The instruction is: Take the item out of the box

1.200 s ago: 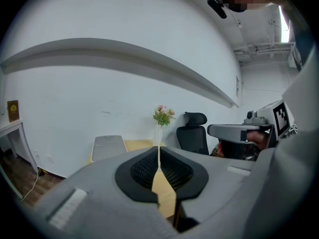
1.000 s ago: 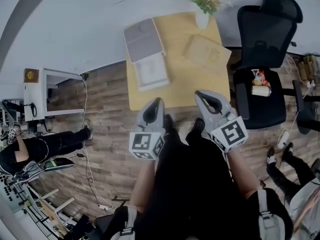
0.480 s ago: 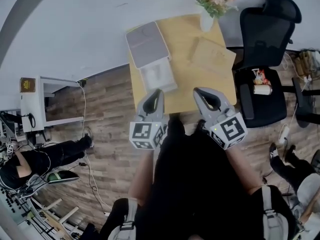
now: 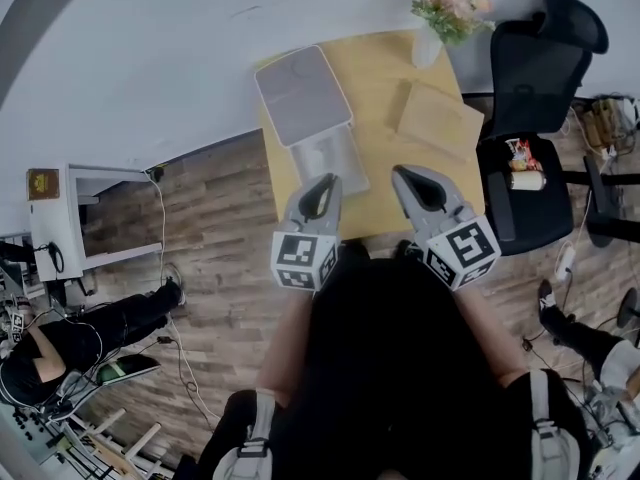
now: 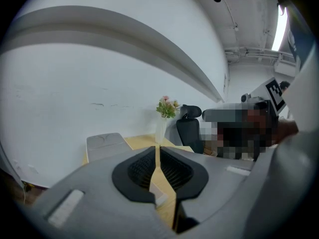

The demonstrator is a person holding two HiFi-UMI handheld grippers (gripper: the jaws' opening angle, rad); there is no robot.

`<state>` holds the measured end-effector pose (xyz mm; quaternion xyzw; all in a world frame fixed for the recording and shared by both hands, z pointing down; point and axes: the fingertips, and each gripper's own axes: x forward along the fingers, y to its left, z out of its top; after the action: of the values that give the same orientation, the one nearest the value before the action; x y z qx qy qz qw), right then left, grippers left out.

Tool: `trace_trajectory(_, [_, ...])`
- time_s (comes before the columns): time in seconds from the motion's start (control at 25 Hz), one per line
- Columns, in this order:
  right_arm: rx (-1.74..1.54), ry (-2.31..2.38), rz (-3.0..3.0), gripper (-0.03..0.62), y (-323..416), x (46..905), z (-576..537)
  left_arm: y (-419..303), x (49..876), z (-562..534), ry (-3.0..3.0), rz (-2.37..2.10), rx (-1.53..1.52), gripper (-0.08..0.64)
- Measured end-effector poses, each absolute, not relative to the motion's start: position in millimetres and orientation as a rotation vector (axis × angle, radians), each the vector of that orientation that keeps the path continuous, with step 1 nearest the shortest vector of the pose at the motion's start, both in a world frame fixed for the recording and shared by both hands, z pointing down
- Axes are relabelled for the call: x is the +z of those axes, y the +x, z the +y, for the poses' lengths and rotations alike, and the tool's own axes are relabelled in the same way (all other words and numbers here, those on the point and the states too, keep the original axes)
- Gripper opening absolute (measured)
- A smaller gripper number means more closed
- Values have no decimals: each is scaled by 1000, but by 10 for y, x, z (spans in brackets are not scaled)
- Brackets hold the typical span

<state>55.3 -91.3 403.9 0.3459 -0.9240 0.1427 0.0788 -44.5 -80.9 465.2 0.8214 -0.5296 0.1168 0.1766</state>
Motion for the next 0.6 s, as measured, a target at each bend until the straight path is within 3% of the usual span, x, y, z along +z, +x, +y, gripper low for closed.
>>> trace_trajectory(0.6, [561, 1150, -2598, 2, 312, 4486, -1070, -678, 5326, -1093, 2335, -1258, 492, 15])
